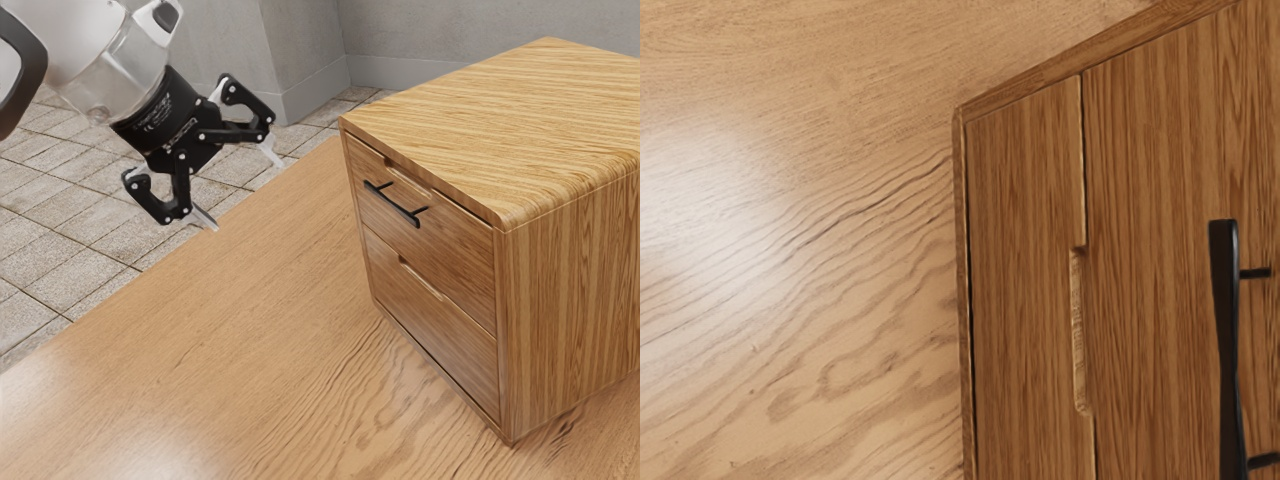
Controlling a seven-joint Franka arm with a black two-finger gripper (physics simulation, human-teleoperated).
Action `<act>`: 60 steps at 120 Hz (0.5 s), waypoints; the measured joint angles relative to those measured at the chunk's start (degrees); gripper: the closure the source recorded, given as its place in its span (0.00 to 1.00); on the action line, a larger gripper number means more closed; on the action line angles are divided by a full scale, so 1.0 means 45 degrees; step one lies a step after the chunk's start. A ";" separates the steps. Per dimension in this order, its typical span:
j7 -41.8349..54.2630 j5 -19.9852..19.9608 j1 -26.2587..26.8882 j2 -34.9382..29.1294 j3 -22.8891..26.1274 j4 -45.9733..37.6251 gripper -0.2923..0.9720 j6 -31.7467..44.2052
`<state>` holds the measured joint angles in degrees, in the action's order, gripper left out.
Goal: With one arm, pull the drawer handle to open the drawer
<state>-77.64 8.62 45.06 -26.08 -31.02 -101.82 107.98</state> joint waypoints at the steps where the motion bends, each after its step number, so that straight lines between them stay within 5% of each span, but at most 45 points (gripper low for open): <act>1: -0.0009 0.0005 -0.0002 -0.0085 -0.0028 -0.0089 0.23 0.0112; 22: -0.0226 0.0196 -0.0014 -0.1481 -0.0424 -0.2499 0.23 0.2594; 60: -0.1051 -0.0298 -0.1253 0.2119 -0.0258 -0.1564 0.23 0.5612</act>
<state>-82.37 7.28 39.42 -16.54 -32.18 -108.86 133.24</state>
